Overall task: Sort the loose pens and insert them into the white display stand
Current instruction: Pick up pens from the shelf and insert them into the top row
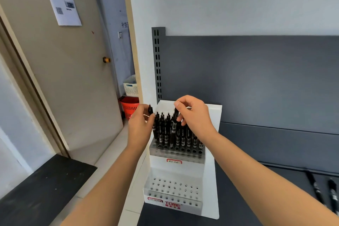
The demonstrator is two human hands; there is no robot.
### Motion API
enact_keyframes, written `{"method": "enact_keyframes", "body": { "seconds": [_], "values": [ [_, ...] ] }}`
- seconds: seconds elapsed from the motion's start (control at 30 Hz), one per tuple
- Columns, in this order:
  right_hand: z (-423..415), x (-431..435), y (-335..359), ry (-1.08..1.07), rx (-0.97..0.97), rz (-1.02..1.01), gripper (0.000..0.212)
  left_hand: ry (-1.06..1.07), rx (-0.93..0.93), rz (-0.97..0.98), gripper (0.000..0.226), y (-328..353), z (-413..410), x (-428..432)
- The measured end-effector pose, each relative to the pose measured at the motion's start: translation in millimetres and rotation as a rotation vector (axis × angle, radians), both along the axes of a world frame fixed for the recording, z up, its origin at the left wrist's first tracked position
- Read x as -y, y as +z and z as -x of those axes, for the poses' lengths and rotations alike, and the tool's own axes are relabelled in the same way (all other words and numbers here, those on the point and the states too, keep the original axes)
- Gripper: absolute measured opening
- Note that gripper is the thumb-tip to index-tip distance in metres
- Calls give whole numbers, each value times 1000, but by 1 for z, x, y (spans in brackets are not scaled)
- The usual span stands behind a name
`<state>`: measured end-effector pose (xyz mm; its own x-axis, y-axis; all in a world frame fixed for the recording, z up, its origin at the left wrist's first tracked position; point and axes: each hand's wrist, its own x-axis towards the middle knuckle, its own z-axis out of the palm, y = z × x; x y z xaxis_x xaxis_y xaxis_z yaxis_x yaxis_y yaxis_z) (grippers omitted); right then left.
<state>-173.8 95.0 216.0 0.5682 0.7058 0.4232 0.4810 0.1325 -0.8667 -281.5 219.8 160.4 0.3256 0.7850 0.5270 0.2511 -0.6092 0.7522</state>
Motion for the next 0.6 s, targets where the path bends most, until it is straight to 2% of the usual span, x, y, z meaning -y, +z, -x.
{"method": "enact_keyframes", "body": {
  "seconds": [0.2,0.33,0.43,0.6],
  "values": [
    [-3,-8,-4,-2,7,13,17,-48,-191,-25,29,-19,3,0],
    [-3,-16,-6,3,18,22,17,-76,-219,-93,9,-16,5,-5],
    [-3,-21,-8,9,32,33,16,-76,-248,-129,19,-10,6,-8],
    [-2,-29,-7,1,133,85,13,-19,-388,-165,18,-1,4,-9]
  ]
}}
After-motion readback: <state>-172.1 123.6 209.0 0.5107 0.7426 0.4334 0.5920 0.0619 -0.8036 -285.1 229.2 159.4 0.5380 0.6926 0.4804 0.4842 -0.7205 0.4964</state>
